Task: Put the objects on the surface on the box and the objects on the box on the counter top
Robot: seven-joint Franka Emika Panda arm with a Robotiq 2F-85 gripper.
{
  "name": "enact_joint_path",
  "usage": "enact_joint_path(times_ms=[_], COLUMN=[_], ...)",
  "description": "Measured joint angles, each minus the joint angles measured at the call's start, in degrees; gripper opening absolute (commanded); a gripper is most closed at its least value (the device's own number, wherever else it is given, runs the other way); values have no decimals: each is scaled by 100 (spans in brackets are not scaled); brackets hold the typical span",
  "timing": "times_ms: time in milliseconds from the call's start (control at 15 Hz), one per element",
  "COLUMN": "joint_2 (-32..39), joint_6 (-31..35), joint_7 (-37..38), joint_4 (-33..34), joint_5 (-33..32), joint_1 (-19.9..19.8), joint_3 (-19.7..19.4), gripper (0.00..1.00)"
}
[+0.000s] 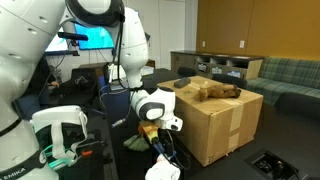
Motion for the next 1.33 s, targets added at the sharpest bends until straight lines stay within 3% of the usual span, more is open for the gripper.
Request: enact_joint_path(times_ms=[533, 1067, 1333], joint_2=[-361, -924, -1280], joint_6=[-576, -631, -1086], joint_7=[47, 308, 647], joint_4=[-562, -581, -568], joint_5=[0, 13, 131], joint_1=[134, 328, 339], joint_3=[-66, -50, -122], gripper=[100, 100, 100])
